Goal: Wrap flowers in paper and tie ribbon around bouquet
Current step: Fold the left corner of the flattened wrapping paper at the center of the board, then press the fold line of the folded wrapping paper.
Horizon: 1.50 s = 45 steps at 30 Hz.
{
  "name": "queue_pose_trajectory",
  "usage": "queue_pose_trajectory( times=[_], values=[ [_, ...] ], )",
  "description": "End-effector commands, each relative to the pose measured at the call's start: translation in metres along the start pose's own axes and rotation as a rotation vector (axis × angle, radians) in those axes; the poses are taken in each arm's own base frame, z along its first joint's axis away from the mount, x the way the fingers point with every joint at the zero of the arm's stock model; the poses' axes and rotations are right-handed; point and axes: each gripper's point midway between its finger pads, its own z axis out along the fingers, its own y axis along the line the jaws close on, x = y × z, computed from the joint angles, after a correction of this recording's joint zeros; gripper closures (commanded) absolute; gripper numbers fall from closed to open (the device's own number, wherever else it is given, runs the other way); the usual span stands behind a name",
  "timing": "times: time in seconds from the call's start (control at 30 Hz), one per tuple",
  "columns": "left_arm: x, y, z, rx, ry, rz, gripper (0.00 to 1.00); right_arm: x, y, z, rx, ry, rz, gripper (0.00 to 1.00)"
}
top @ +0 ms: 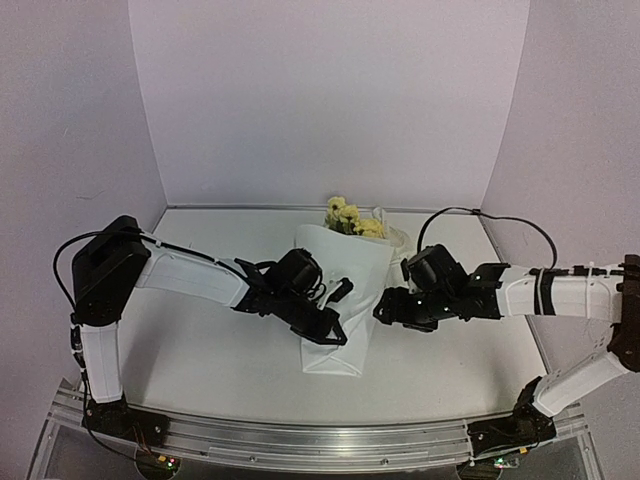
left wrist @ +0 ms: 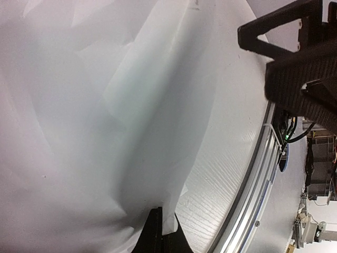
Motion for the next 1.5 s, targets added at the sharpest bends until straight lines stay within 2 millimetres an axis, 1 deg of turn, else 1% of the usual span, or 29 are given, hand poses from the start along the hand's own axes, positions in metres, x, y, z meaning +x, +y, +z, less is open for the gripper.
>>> queue_pose_trajectory(
  times=[0.0, 0.07, 0.3, 0.4, 0.47, 0.53, 0.57, 0.6, 0.67, 0.7, 0.73, 0.83, 0.9, 0.97, 1.07, 1.17, 1.23, 1.3, 1.47],
  values=[
    [-0.011, -0.012, 0.001, 0.031, -0.007, 0.042, 1.00, -0.029, 0.001, -0.009, 0.012, -0.031, 0.020, 0.29],
    [-0.011, -0.013, 0.002, 0.034, -0.005, 0.041, 1.00, -0.034, 0.003, -0.006, 0.012, -0.028, 0.025, 0.28],
    [-0.010, -0.013, 0.002, 0.041, -0.003, 0.033, 1.00, -0.045, 0.013, 0.022, -0.001, 0.013, 0.053, 0.28],
    [-0.010, -0.014, 0.002, 0.046, -0.004, 0.028, 1.00, -0.047, 0.016, 0.034, -0.010, 0.025, 0.068, 0.30],
    [-0.011, -0.015, 0.002, 0.048, -0.005, 0.027, 1.00, -0.050, 0.017, 0.040, -0.010, 0.020, 0.080, 0.34],
    [-0.011, -0.015, 0.002, 0.053, -0.003, 0.026, 1.00, -0.052, 0.017, 0.046, -0.011, 0.020, 0.091, 0.42],
    [-0.011, -0.016, 0.002, 0.054, -0.003, 0.026, 1.00, -0.053, 0.017, 0.048, -0.011, 0.021, 0.095, 0.49],
    [-0.011, -0.016, 0.001, 0.054, -0.004, 0.026, 1.00, -0.055, 0.018, 0.051, -0.012, 0.021, 0.098, 0.57],
    [-0.011, -0.017, -0.001, 0.054, -0.006, 0.026, 0.99, -0.056, 0.019, 0.055, -0.010, 0.024, 0.090, 0.81],
    [-0.013, -0.019, -0.003, 0.053, -0.013, 0.027, 0.95, -0.057, 0.018, 0.058, -0.005, 0.027, 0.083, 0.93],
    [-0.016, -0.021, -0.006, 0.052, -0.023, 0.029, 0.90, -0.057, 0.018, 0.060, -0.002, 0.027, 0.071, 0.99],
    [-0.029, -0.027, -0.025, 0.034, -0.074, 0.041, 0.64, -0.055, 0.010, 0.067, 0.020, 0.039, 0.042, 1.00],
    [-0.040, -0.030, -0.044, 0.039, -0.124, 0.036, 0.57, -0.053, 0.007, 0.071, 0.023, 0.050, 0.025, 1.00],
    [-0.049, -0.028, -0.061, 0.054, -0.164, 0.012, 0.54, -0.053, 0.004, 0.073, 0.027, 0.058, 0.014, 1.00],
    [-0.059, -0.010, -0.075, 0.030, -0.200, -0.038, 0.57, -0.052, 0.002, 0.076, 0.029, 0.066, 0.015, 1.00],
    [-0.064, 0.014, -0.078, 0.007, -0.198, -0.093, 0.67, -0.054, -0.001, 0.077, 0.039, 0.057, 0.016, 1.00],
    [-0.059, 0.024, -0.070, 0.015, -0.163, -0.117, 0.74, -0.056, -0.002, 0.078, 0.044, 0.051, 0.017, 1.00],
    [-0.051, 0.031, -0.059, 0.019, -0.117, -0.128, 0.78, -0.058, -0.002, 0.077, 0.045, 0.045, 0.012, 1.00],
    [-0.034, 0.050, -0.039, -0.005, -0.045, -0.152, 0.82, -0.061, -0.003, 0.075, 0.049, 0.034, -0.008, 1.00]
  ],
)
